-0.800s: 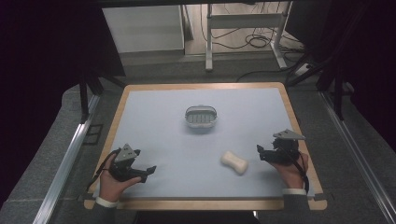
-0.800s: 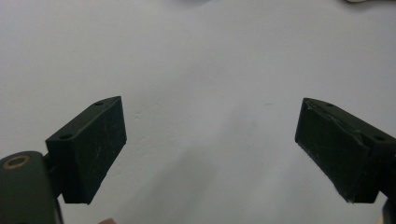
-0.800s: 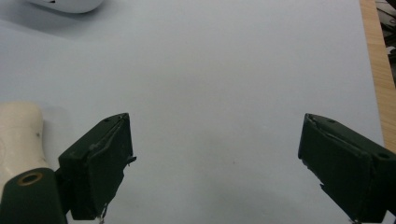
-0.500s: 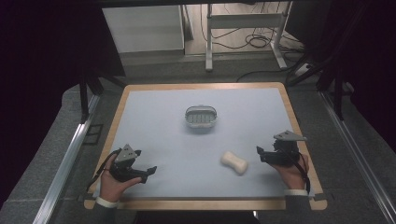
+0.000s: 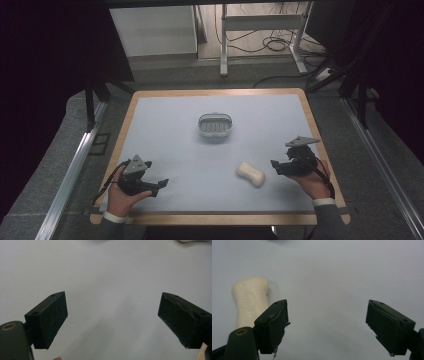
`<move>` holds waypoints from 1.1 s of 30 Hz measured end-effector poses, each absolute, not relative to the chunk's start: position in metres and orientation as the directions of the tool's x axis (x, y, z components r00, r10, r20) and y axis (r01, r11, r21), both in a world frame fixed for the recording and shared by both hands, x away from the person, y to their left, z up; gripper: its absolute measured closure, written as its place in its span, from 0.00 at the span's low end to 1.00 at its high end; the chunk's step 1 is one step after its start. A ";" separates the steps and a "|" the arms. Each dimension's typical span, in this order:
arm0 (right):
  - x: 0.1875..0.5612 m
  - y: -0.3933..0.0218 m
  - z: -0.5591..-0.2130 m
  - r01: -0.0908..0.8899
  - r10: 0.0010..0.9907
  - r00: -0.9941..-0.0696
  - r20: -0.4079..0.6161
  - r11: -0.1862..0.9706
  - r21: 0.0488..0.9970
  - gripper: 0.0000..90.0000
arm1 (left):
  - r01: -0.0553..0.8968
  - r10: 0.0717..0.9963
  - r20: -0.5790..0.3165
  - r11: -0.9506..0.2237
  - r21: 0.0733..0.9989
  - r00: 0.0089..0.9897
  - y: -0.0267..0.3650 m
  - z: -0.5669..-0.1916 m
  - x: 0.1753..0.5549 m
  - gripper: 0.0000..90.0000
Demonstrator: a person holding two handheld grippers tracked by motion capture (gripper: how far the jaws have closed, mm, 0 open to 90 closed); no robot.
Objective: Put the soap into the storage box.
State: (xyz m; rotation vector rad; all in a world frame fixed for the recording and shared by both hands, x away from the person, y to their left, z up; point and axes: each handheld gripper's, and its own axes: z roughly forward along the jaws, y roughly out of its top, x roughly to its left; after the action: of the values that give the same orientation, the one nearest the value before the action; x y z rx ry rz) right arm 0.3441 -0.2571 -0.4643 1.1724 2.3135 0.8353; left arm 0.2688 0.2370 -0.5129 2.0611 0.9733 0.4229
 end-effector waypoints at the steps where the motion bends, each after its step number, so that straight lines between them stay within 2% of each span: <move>1: 0.344 -0.256 -0.463 0.578 0.822 -0.562 -0.089 0.468 0.668 0.21 | 0.493 0.762 -0.033 -0.385 0.780 0.647 0.237 -0.513 0.269 0.10; 11: 0.347 -0.246 -0.453 0.580 0.793 -0.606 -0.064 0.496 0.647 0.22 | 0.497 0.758 -0.034 -0.391 0.775 0.651 0.235 -0.515 0.269 0.10; 33: 0.354 -0.203 -0.443 0.557 0.706 -0.704 -0.075 0.615 0.557 0.26 | 0.497 0.758 -0.042 -0.384 0.779 0.651 0.235 -0.514 0.269 0.10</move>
State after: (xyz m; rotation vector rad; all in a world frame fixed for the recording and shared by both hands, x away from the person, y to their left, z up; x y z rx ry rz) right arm 0.3540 -0.2025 -0.4434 1.0257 2.5549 0.7374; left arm 0.2688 0.2350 -0.5140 2.0628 0.9725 0.4124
